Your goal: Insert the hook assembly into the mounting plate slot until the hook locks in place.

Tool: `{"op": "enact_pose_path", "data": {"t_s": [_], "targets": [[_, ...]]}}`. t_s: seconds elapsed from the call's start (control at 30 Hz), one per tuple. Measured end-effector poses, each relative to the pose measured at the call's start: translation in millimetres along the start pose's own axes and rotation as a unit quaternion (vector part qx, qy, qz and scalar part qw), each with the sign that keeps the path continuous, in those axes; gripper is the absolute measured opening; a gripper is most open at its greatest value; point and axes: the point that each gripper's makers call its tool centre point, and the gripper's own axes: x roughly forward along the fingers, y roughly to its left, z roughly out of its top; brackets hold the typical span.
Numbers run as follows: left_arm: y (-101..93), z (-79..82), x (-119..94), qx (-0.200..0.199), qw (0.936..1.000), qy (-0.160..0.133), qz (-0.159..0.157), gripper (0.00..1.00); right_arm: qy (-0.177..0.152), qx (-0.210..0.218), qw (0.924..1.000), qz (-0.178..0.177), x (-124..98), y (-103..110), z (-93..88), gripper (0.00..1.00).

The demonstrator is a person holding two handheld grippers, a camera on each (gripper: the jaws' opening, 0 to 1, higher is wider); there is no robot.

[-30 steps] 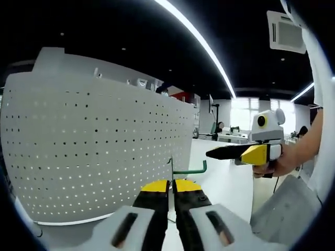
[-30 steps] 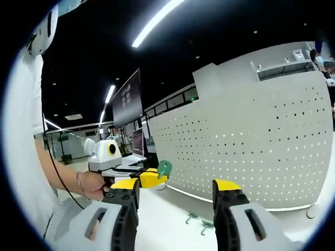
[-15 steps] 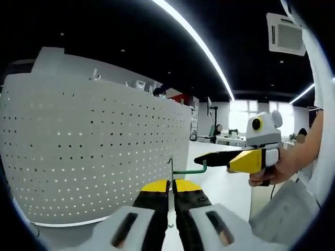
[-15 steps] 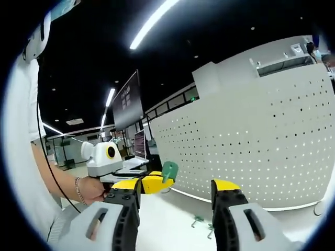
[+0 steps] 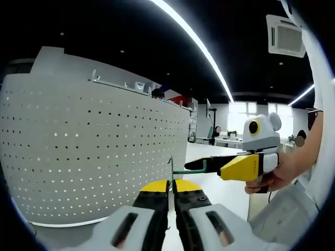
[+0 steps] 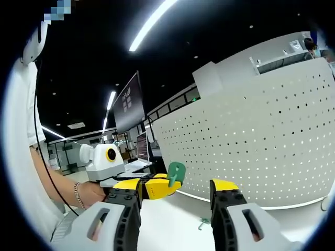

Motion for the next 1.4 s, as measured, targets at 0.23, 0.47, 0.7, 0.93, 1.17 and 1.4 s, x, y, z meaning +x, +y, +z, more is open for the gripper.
{"op": "enact_pose_path", "data": {"t_s": [0.23, 0.47, 0.7, 0.93, 1.17, 1.4], "targets": [[-0.9, 1.3, 0, 0.0, 1.0, -0.002, 0.001, 0.02, -0.006, 0.005, 1.0, -0.005, 5, -1, 1.7, 0.42], [-1.7, 2.7, 1, -0.001, 1.0, -0.004, 0.0, 0.02, -0.006, 0.003, 0.9999, -0.011, 7, -2, 1.1, 0.3], [-4.1, 3.8, 3, -0.003, 1.0, -0.006, -0.002, 0.02, -0.011, 0.004, 0.9999, -0.01, 12, -5, 6.0, 0.2], [-5.2, 4.9, 5, -0.005, 0.9999, -0.008, -0.003, 0.02, -0.005, 0.005, 0.9999, -0.008, 16, -2, 4.1, 0.1], [-4.6, 4.3, 5, -0.009, 0.9999, -0.008, 0.001, 0.02, -0.006, 0.001, 0.9999, -0.009, 18, -1, 3.9, 0.06], [-3.7, 4.8, 5, -0.005, 0.9999, -0.008, 0.006, 0.02, -0.008, -0.005, 0.9997, -0.023, 18, -3, 4.5, 0.04]]}}
